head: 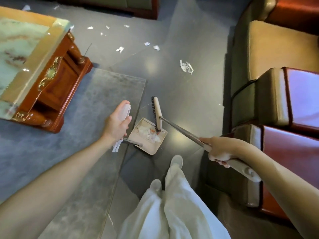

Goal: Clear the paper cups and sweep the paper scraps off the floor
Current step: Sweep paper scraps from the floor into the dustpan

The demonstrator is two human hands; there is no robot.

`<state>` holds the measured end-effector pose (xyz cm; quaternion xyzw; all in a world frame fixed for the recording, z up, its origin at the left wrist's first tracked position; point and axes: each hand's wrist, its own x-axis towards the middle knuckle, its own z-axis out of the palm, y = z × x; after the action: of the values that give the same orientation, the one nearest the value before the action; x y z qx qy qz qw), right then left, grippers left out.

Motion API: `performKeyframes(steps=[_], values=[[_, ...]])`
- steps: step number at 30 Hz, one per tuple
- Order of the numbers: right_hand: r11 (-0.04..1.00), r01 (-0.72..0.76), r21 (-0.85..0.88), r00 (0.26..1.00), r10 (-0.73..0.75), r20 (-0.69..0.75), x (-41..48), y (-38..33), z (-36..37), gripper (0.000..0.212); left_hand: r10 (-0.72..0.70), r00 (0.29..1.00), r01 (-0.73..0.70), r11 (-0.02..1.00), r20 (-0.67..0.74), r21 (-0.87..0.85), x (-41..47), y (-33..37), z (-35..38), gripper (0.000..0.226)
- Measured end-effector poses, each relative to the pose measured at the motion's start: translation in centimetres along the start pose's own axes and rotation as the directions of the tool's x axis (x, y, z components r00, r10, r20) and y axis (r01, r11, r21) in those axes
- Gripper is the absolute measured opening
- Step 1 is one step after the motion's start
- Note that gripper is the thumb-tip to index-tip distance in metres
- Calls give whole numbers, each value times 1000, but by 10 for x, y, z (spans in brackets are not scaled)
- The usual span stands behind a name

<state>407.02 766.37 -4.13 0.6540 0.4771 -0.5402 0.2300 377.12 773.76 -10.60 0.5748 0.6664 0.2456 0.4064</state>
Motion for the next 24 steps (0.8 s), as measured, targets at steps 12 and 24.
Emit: performKeyframes(steps=[12,24], values=[[969,-158,189,946,204,-253,41,106,-144,56,126,990,-129,990,65,48,143,119,112,39],[915,-334,227,842,398,-364,86,170,-257,42,159,973,-162,987,165,6,258,225,182,44]])
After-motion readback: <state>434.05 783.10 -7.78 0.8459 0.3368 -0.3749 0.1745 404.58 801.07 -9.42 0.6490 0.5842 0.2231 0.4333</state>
